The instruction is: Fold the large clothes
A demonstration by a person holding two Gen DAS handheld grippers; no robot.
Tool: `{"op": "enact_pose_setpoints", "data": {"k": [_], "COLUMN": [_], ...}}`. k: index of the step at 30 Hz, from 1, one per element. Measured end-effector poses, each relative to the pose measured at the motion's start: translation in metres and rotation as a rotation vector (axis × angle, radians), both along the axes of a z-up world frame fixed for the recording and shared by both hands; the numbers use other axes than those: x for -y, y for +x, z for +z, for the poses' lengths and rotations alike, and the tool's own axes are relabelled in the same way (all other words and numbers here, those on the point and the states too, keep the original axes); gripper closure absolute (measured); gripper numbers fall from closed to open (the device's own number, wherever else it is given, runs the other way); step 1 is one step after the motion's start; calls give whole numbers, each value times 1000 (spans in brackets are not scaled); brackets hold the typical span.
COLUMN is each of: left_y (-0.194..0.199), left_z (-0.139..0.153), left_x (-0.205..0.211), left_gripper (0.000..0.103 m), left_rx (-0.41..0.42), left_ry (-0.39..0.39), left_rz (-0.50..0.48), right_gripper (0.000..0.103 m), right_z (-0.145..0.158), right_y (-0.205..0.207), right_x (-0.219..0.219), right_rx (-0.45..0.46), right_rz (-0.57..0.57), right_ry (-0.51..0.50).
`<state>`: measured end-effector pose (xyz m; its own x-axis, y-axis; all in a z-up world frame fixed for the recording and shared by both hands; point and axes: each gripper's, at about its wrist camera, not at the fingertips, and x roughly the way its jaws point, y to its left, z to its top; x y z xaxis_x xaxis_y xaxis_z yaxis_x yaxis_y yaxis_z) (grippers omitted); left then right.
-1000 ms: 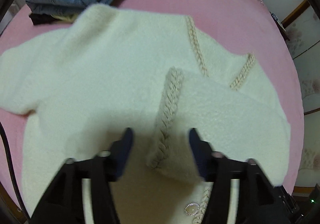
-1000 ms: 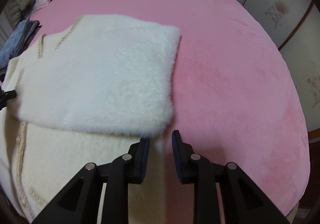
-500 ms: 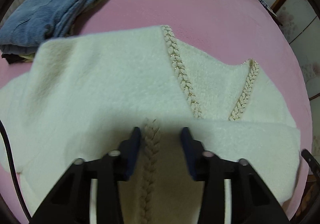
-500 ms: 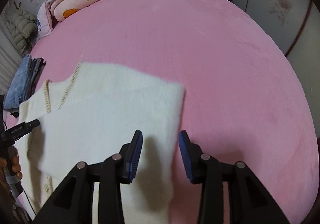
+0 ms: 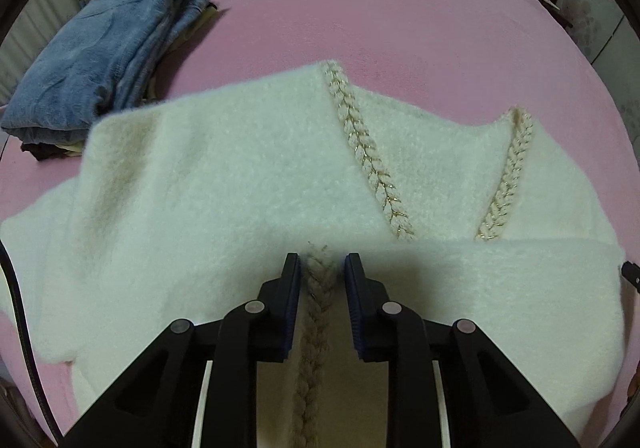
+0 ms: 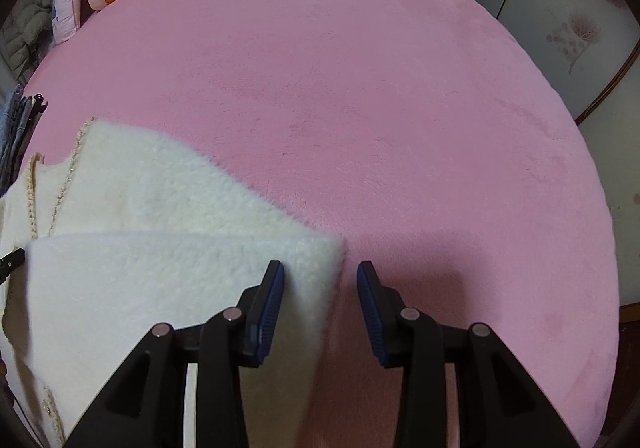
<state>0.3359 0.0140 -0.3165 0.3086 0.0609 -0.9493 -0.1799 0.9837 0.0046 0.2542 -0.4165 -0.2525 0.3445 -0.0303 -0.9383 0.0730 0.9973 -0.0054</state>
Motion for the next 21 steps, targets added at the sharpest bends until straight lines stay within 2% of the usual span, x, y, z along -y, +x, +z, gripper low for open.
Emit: {"op": "enact_pose_setpoints", "data": {"k": [4, 6, 7, 8, 10, 14, 17, 21], "left_y": [-28, -46, -56, -64, -82, -102, -106, -99], "left_z": [45, 55, 58, 57, 47, 12, 2, 3], "left_x": [-1, 7, 16, 21, 31, 42, 41, 43], "left_gripper": [81, 81, 82, 82, 82, 82, 82, 83], "left_rx": [75, 86, 87, 82, 56, -53, -57, -66], "left_ry": [-62, -86, -100, -106, -97, -39, -24, -11], "left_rz": [-29, -47, -59, -71, -88, -87, -129, -174], "right_gripper": [66, 73, 81, 87, 92, 103, 103, 103], "right_z": [33, 43, 44, 44, 38, 10, 0, 2], "right_y": [-36, -54, -66, -74, -92, -112, -128, -124], "right_x": [-13, -24, -31, -38, -55, -62, -50, -50], "right_rx": [47, 56, 53, 50, 43, 3, 9, -6], "right_rz": [22, 41, 56, 63, 79, 40, 11, -5], "right_ry": [67, 78, 87, 90, 82, -6, 14, 14]}}
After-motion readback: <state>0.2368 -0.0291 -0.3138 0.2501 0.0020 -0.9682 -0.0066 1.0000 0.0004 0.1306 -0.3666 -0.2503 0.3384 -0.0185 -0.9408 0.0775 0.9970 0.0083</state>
